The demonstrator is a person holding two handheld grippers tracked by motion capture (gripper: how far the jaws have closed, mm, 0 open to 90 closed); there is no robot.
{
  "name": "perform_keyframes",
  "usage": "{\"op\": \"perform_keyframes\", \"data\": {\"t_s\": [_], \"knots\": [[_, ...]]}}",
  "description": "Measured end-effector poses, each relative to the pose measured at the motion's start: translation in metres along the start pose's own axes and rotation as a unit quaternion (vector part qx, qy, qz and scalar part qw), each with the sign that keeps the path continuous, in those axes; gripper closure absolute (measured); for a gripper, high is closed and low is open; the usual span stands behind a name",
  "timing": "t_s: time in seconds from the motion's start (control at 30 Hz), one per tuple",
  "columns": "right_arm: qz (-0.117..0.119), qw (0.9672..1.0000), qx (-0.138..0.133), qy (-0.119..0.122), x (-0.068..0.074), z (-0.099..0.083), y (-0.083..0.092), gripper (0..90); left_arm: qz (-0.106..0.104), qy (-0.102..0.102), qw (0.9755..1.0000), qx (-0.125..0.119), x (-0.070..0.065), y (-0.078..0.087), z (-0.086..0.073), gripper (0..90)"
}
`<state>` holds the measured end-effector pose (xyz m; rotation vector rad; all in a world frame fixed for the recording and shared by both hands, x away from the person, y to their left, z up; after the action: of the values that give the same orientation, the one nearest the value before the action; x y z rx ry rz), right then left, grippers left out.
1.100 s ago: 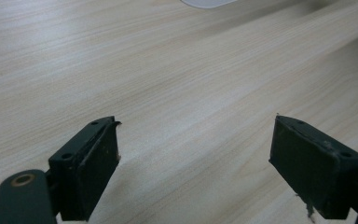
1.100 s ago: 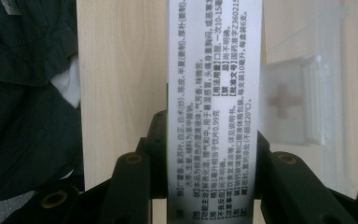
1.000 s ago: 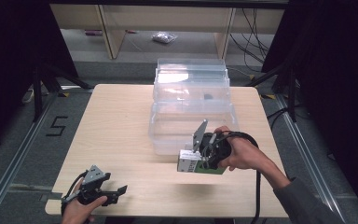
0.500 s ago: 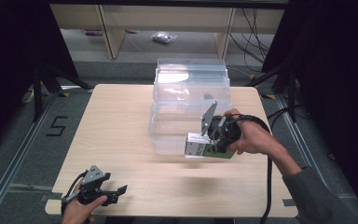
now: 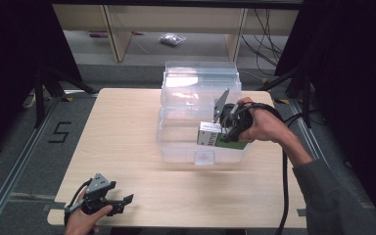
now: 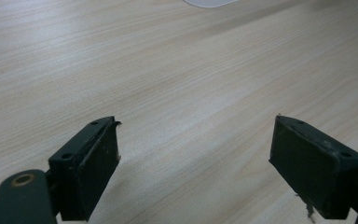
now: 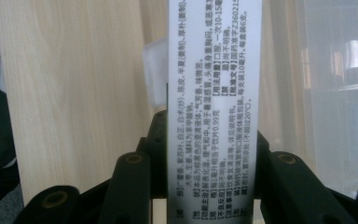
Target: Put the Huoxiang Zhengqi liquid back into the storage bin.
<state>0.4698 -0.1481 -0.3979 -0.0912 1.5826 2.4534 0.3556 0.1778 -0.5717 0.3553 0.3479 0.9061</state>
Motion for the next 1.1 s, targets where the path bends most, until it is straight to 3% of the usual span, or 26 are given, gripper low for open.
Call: {"op": "perform_keyframes", "data": {"t_s": [0.2,0.27,0.3,0.37,0.4,0.5,0.53,0.57,0.6,0.67,0.7,0.73,0.77,0.87,0.9,1.0,1.1], "knots": [[0.001,0.9999,0.013,0.008,-0.019,-0.009,-0.011,65.1,-0.003,-0.003,1.0000,0.001,0.000,0.000,0.000,14.7],[-0.002,0.9998,0.016,-0.014,-0.021,-0.011,-0.012,65.1,-0.004,-0.002,1.0000,0.003,0.000,0.000,-0.001,14.7],[0.001,0.9999,0.016,-0.001,-0.025,-0.012,-0.014,65.1,-0.004,-0.002,1.0000,0.003,0.000,0.000,-0.001,14.7],[0.006,0.9999,0.013,0.002,-0.029,-0.012,-0.017,65.1,-0.003,-0.002,1.0000,0.003,-0.001,0.000,-0.001,14.7],[0.002,0.9997,0.021,-0.014,-0.031,-0.015,-0.018,65.0,-0.003,-0.002,1.0000,0.003,-0.001,0.000,-0.001,14.7],[0.009,0.9998,0.017,0.000,-0.038,-0.017,-0.024,65.0,-0.004,0.000,1.0000,0.002,-0.001,0.000,-0.001,14.7],[0.009,0.9995,0.022,-0.018,-0.038,-0.020,-0.026,65.0,-0.004,0.000,1.0000,0.002,-0.001,0.000,-0.001,14.7],[0.012,0.9996,0.022,-0.012,-0.040,-0.021,-0.027,65.0,-0.005,0.004,1.0000,0.002,-0.001,-0.001,-0.001,14.7],[0.011,0.9995,0.023,-0.020,-0.041,-0.023,-0.029,65.0,-0.004,0.000,1.0000,0.003,-0.001,0.000,0.000,14.7],[0.020,0.9996,0.019,-0.006,-0.046,-0.025,-0.035,65.0,-0.004,-0.001,1.0000,0.002,0.000,0.000,0.000,14.7],[0.017,0.9997,0.018,-0.001,-0.049,-0.027,-0.038,65.0,-0.002,0.008,1.0000,-0.005,-0.001,-0.001,0.001,14.7],[0.014,0.9991,0.029,-0.026,-0.050,-0.032,-0.040,65.0,-0.005,0.000,1.0000,0.003,-0.001,0.000,0.000,14.7],[0.017,0.9989,0.030,-0.031,-0.050,-0.034,-0.042,65.0,-0.003,0.007,1.0000,-0.006,-0.002,-0.001,0.001,14.7],[0.019,0.9990,0.032,-0.027,-0.052,-0.037,-0.046,65.0,0.001,0.015,0.9997,-0.018,-0.004,-0.003,0.002,14.7],[0.019,0.9985,0.038,-0.033,-0.052,-0.041,-0.048,65.0,-0.003,0.000,1.0000,0.001,-0.001,0.000,0.000,14.7],[0.023,0.9985,0.038,-0.032,-0.052,-0.043,-0.051,64.9,-0.003,0.000,1.0000,0.002,0.000,0.000,0.000,14.7],[0.026,0.9991,0.029,-0.016,-0.056,-0.044,-0.057,65.0,-0.004,0.000,1.0000,0.002,-0.001,0.000,-0.001,14.7]]}}
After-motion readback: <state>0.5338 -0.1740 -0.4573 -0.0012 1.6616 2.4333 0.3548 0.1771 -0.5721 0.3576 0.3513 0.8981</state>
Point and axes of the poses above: each handheld gripper's, and its own axes: y roughly backward along the jaws, z roughly out of its top, x roughly to its left, the point moved 10 cm from there along -y, roughly forward along the jaws, and after that the axes turned 13 degrees about -x, right-handed, at the moved point
